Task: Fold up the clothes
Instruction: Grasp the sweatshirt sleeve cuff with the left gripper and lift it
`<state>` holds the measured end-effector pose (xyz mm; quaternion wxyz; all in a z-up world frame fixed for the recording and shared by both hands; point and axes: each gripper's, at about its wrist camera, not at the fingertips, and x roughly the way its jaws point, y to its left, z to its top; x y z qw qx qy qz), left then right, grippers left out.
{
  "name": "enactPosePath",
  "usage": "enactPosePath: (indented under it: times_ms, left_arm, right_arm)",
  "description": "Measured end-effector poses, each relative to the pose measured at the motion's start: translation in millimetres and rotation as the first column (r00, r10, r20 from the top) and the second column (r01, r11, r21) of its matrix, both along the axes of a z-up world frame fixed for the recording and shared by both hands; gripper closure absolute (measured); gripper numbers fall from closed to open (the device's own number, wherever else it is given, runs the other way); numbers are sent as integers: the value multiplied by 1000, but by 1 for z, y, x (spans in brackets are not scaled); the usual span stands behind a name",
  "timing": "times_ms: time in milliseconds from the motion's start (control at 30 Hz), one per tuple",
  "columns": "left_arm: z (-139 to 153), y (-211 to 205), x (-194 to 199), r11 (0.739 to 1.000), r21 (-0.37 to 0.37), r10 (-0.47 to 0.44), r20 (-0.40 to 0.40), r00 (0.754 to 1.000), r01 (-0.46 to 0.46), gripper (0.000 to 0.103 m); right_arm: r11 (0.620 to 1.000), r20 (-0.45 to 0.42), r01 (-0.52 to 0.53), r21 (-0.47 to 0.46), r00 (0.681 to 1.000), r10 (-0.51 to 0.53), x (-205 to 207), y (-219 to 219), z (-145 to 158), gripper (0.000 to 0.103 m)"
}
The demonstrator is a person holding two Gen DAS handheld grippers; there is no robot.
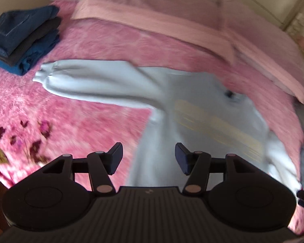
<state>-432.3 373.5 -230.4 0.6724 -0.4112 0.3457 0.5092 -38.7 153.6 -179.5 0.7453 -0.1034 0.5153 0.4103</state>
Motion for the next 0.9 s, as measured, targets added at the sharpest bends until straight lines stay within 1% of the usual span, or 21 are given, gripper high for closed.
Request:
enactPosePath:
  times_ms: [67,167,200,267,367,500,567,633,700,733,833,867,900]
  left_arm:
    - [-21,31,-18,999,-22,42,-3,999,-42,50]
    - [-57,71,-54,989,-48,143,3,990,-143,50]
    - [-67,81,-66,982,-54,184,11,983,-183,51]
    - [-87,97,-89,960,-64,275,37,961,-272,52]
    - [-116,121,-124,913,-83,405,72,911,-399,53]
    - [-148,144,-161,835,-88,550,129,825,-543,53]
    - [-161,149,-173,798,-91,602,157,783,-596,54]
    - [-174,151,-182,768,-102,639,192,745,-633,59]
    - [-184,152,-189,740,-102,667,230,708,-664,61]
    - [-186,151,-188,736,-82,668,247,702,-672,61]
    - [-189,154,-184,737,-21,658,252,710,-676,67]
    - [-190,156,-182,738,-4,655,249,714,-675,74]
    - [-191,159,-180,739,9,652,244,718,-674,85]
  right_arm:
    - [1000,-24,19,-21,1000,-19,-3,25,-17,51]
    - [998,-43,5,-60,999,-8,-18,54,-45,51]
    - [997,-44,-7,-74,999,3,-23,61,-55,51]
    - [994,-39,-30,-105,999,26,-31,74,-74,51]
    - [985,-15,-50,-165,999,48,-37,89,-99,51]
    - [979,7,-33,-204,999,35,-28,100,-123,51]
    - [975,25,-16,-220,999,22,-22,102,-131,51]
    - [971,39,-4,-238,999,14,-15,104,-140,50]
    - [966,51,2,-259,999,12,-9,105,-148,50]
    - [963,53,2,-269,999,12,-8,104,-153,50]
    - [958,47,-7,-287,999,21,-6,103,-165,51]
    - [957,43,-12,-290,999,26,-6,103,-169,51]
    - [955,39,-20,-295,999,32,-6,102,-171,51]
